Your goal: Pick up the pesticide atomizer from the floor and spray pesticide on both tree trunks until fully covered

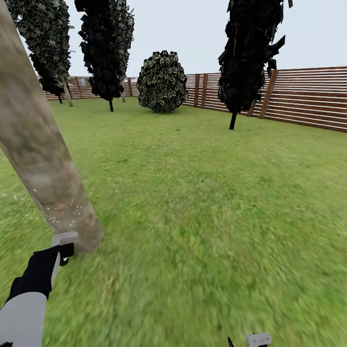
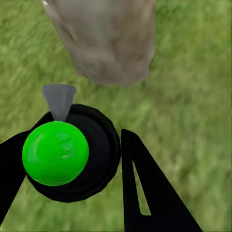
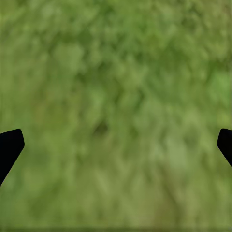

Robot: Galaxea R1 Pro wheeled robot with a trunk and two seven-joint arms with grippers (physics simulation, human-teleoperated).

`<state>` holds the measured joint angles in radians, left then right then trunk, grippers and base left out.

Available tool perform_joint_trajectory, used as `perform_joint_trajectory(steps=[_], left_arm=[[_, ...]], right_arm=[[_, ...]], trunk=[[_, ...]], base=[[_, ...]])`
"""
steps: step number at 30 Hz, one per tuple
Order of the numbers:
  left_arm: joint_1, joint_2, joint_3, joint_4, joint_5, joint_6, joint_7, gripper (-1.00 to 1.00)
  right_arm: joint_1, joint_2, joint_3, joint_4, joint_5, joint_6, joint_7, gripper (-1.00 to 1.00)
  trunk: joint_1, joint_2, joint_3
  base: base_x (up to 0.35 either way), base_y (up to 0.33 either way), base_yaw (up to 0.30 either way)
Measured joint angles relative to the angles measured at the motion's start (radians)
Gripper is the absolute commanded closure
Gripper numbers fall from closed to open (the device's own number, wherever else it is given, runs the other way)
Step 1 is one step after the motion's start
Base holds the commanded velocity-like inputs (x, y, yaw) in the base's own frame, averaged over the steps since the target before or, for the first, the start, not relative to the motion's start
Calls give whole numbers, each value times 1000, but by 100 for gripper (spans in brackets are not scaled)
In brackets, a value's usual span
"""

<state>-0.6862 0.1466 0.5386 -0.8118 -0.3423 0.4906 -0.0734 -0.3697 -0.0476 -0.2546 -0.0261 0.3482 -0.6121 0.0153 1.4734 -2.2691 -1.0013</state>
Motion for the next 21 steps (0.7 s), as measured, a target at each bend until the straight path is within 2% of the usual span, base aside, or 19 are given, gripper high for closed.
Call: perform_joint_trajectory(steps=[2, 5, 7, 9, 11, 12, 16, 18, 21], left_arm=[[0, -3, -1, -51, 0, 32, 0, 100], [-1, -8, -8, -77, 3, 92, -2, 100], [-3, -12, -26, -79, 3, 99, -2, 100], [-7, -14, -61, -79, 3, 107, -1, 100], [-11, -16, -98, -80, 3, 142, -1, 100], [-12, -14, -105, -80, 1, 160, 0, 100], [-13, 2, -116, -81, -3, 200, -5, 100], [-13, 21, -116, -81, -5, 203, -9, 100], [-13, 79, -107, -81, -1, 206, -17, 100]], right_arm=[[0, 0, 0, 0, 0, 0, 0, -100], [0, 0, 0, 0, 0, 0, 0, -100], [0, 0, 0, 0, 0, 0, 0, -100], [0, 0, 0, 0, 0, 0, 0, -100], [0, 1, 1, -1, -1, 0, -1, -100], [0, 2, 1, -1, -1, -1, -1, -100], [0, -3, -4, -20, -3, -3, -2, -100], [0, -6, -7, -65, -7, -3, -2, -100], [0, -1, -4, -144, -8, -3, -2, -100]], trunk=[[0, 0, 0], [0, 0, 0], [0, 0, 0], [0, 0, 0], [0, 0, 0], [0, 0, 0], [0, 0, 0], [0, 0, 0], [0, 0, 0]], base=[[0, 0, 0], [0, 0, 0], [0, 0, 0], [0, 0, 0], [0, 0, 0], [0, 0, 0], [0, 0, 0], [0, 0, 0], [0, 0, 0]])
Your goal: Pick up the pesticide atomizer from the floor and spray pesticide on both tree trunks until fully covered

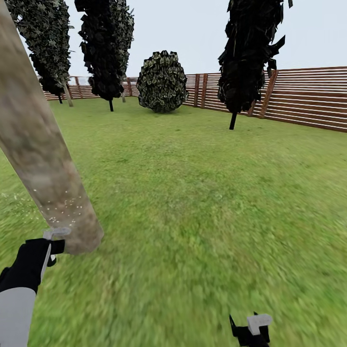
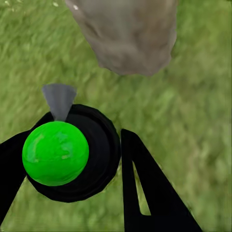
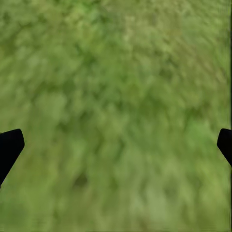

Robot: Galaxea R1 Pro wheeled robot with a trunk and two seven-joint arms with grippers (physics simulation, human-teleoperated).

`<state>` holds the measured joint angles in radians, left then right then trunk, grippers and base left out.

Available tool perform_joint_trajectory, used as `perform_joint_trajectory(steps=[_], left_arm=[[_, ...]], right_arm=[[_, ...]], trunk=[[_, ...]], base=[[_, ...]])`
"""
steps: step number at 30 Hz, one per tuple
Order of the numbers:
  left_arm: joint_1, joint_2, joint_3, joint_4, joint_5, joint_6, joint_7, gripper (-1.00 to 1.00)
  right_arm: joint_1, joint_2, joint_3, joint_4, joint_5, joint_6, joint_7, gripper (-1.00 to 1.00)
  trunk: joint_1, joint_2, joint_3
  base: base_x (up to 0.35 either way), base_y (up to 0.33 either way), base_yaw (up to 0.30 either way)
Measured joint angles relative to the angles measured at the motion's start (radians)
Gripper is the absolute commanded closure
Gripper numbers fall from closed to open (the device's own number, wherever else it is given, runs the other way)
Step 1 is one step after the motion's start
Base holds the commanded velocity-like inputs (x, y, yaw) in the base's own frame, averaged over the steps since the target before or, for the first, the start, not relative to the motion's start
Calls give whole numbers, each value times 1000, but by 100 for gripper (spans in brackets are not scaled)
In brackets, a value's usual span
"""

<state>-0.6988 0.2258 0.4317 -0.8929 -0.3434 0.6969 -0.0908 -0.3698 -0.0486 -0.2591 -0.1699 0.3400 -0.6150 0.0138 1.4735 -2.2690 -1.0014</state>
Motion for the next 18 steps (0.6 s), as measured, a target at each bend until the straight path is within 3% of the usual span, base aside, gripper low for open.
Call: perform_joint_trajectory(steps=[3, 5, 11, 15, 18], left_arm=[[0, 29, 2, 0, 6, 1, -29, 100], [-1, 35, -3, -14, 7, 5, -44, 100], [1, 19, -16, -78, 10, 27, -49, 100], [1, 18, -77, -107, 11, 36, -50, 100], [4, 8, -95, -153, 11, 99, -50, 100]], right_arm=[[0, 0, 0, -9, -1, 0, 0, -100], [0, 1, 1, -9, 0, 0, 0, -100], [0, 1, 1, -8, 2, 0, 0, -100], [0, 1, 3, -8, 3, 0, 0, -100], [0, 1, 3, -8, 4, 0, 0, -100]], trunk=[[0, 0, 0], [0, 0, 0], [0, 0, -4], [0, 0, -7], [0, 0, -10]], base=[[0, 0, 15], [0, 0, 147], [0, 0, 233], [0, 0, 237], [115, -68, 197]])
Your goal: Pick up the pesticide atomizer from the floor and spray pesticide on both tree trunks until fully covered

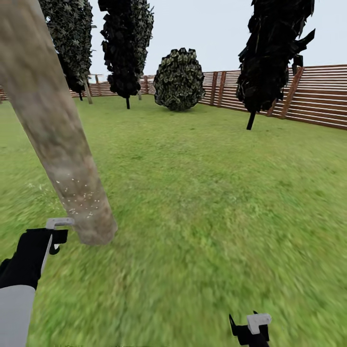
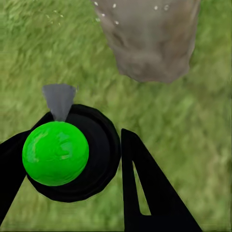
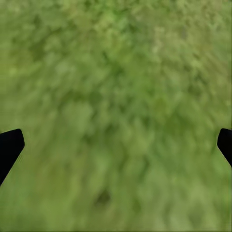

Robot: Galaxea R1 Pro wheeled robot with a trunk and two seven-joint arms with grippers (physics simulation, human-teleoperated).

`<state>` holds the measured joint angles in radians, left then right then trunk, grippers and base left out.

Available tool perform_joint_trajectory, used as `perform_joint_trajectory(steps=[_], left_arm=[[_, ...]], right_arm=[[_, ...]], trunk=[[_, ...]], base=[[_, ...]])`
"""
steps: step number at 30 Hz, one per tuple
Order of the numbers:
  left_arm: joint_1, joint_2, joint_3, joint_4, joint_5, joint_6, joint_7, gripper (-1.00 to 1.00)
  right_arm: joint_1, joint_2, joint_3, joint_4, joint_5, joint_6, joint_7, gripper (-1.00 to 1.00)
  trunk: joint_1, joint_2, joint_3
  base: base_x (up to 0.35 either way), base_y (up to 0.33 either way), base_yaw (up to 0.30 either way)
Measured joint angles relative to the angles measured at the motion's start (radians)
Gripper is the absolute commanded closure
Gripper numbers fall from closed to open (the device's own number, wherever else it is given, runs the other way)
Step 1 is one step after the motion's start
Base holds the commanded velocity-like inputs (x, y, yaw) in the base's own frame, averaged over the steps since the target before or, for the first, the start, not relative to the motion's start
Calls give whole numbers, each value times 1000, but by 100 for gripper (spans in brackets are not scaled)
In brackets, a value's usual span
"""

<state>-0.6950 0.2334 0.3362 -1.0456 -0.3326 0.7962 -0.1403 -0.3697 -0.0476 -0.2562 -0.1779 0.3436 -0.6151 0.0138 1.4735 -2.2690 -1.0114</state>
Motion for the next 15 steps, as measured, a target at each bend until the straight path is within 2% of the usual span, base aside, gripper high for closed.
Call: perform_joint_trajectory(steps=[2, 5, 9, 11, 14, 15], left_arm=[[6, -15, -7, -73, 0, 42, 0, 100], [10, -35, -7, -86, 2, 46, 4, 100], [47, -51, -6, 15, 2, 19, 9, 100], [52, -60, 1, 84, 0, -59, 16, 100], [53, -61, 14, 101, -6, -99, 19, 100], [53, -61, 30, 103, -8, -105, 20, 100]], right_arm=[[0, 0, 0, 0, 1, 0, 2, -100], [0, -1, 1, 0, 4, -1, 4, -100], [0, -3, 2, -1, 5, -2, 3, -100], [0, -7, 1, -2, 6, -2, 3, -100], [0, -10, 2, -2, 6, -2, 4, -100], [0, -9, 2, -2, 6, -2, 4, -100]], trunk=[[0, 0, -1], [0, 0, -1], [0, 0, -1], [0, 0, -1], [0, 0, -1], [0, 0, -1]], base=[[217, -147, 54], [232, -160, 12], [237, -165, 1], [237, -168, 0], [237, -168, 0], [222, -194, 0]])
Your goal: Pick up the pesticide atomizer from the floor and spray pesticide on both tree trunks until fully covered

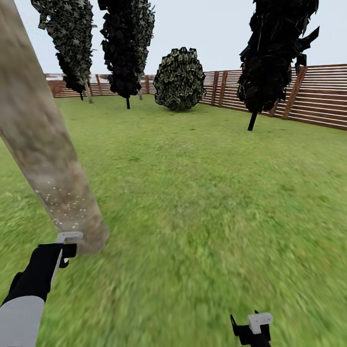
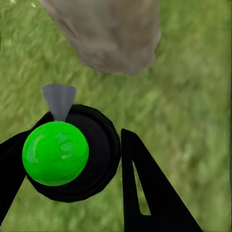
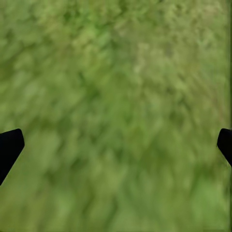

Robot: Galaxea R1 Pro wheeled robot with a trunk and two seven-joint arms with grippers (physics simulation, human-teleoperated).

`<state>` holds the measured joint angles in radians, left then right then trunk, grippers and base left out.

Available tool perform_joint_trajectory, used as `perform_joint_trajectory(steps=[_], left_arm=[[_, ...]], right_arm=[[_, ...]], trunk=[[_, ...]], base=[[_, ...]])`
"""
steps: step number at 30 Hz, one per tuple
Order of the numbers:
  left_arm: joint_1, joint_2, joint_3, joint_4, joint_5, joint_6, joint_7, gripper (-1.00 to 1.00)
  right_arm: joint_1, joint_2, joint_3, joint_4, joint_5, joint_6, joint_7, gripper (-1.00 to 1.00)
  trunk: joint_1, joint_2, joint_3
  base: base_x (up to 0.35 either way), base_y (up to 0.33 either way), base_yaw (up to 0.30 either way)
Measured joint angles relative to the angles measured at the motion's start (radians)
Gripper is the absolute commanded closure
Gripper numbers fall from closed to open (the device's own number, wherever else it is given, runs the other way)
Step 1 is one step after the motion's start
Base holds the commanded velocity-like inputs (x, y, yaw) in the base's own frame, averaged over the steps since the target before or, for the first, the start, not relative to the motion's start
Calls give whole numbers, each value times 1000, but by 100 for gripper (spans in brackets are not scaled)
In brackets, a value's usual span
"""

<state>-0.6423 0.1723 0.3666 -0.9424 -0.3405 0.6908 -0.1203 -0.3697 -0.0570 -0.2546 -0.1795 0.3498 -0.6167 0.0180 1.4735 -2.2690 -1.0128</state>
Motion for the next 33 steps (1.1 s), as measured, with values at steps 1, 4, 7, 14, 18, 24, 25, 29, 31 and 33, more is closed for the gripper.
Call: perform_joint_trajectory(steps=[1, 4, 7, 14, 18, 24, 25, 29, 31, 33], left_arm=[[1, -1, 44, 3, -4, -7, 1, 100], [1, -4, 52, 13, 4, -9, 1, 100], [1, -6, 54, 18, 4, -10, 1, 100], [1, -17, 51, 19, 6, -11, 0, 100], [1, -20, 51, 19, 5, -11, 1, 100], [1, -20, 51, 19, 5, -11, 1, 100], [1, -20, 51, 19, 4, -11, 1, 100], [1, -20, 51, 19, 2, -12, 1, 100], [1, -20, 51, 19, 0, -12, 1, 100], [1, -20, 51, 19, -2, -12, 1, 100]], right_arm=[[0, 0, 0, 0, 0, 0, 0, -100], [0, 0, 0, 0, 0, 0, -1, -100], [0, 0, 0, 1, 0, 0, -1, -100], [0, 1, 0, 2, -1, 0, -1, -100], [0, 1, 0, 2, 0, 0, -1, -100], [0, 0, 0, 2, -1, -1, -1, -100], [0, 0, 0, 2, -1, -2, -1, -100], [0, 0, 0, 2, -1, -2, -1, -100], [0, 0, 0, 2, -1, -2, -1, -100], [0, 0, 0, 2, -1, -2, -1, -100]], trunk=[[0, 0, 0], [0, 0, 0], [0, 0, 0], [0, 0, 0], [0, 0, 0], [0, 0, 0], [0, 0, 0], [0, 0, 0], [0, 0, 0], [0, 0, 0]], base=[[141, -232, 0], [59, -257, 58], [7, -273, 240], [42, -273, 275], [203, -223, 251], [237, -192, 30], [240, -189, 1], [223, -200, 0], [161, -236, 0], [145, -247, 0]])
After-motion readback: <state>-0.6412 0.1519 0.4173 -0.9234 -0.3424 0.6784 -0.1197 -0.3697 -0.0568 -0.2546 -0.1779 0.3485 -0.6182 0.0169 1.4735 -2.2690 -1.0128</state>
